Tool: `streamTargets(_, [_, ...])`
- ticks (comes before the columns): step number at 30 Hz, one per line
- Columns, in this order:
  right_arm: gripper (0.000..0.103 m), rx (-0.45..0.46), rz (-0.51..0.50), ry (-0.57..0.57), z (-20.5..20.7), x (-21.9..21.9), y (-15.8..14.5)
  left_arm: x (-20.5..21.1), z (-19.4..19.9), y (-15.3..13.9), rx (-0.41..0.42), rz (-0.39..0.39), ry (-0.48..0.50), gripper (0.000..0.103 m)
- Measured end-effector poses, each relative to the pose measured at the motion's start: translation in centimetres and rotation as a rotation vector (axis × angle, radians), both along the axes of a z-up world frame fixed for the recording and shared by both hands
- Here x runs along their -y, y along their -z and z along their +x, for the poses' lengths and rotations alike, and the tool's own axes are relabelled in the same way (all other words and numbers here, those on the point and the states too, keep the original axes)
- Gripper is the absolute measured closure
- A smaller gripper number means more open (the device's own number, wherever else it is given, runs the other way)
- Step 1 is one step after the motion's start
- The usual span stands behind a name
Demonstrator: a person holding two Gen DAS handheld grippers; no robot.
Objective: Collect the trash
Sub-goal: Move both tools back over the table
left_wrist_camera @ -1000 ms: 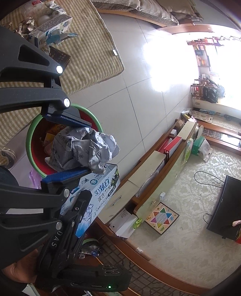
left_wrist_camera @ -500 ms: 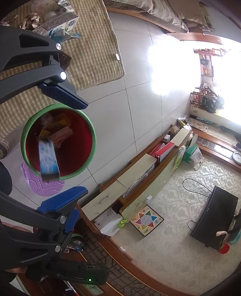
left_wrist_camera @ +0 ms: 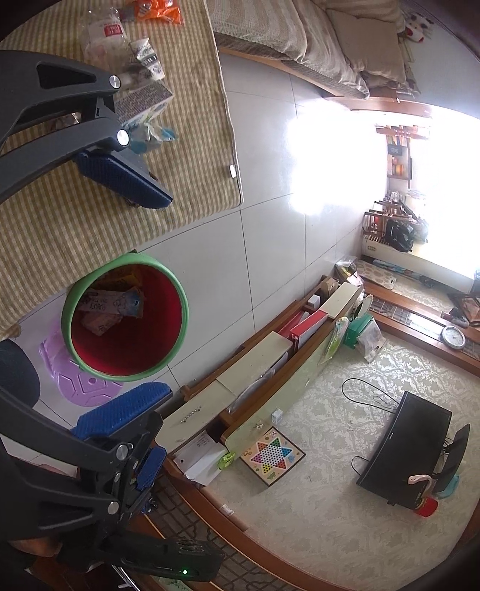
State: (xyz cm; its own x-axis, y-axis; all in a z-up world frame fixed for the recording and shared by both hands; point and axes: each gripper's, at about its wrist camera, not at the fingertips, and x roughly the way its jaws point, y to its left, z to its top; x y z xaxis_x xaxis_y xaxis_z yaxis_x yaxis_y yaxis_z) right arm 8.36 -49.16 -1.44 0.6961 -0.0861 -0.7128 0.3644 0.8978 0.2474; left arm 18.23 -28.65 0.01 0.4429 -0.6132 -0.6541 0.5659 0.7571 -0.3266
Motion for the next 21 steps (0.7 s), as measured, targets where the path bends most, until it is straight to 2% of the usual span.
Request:
streamTargets(12, [0.005, -0.003, -0.016, -0.121, 0.7, -9.3, -0.6, -11.0, -2.4, -0.6, 0.015, 0.026, -0.125, 0.008])
streamTargets(16, [0.005, -0.015, -0.035, -0.163, 0.8, -12.0, -0.6, -15.4, -3.2, 0.2, 0.019, 0.077, -0.19, 0.008])
streamTargets(21, [0.005, -0.04, -0.053, -0.217, 1.1, -15.3, 0.1, -21.1, -3.9, 2.4, -0.032, 0.096, -0.265, 0.008])
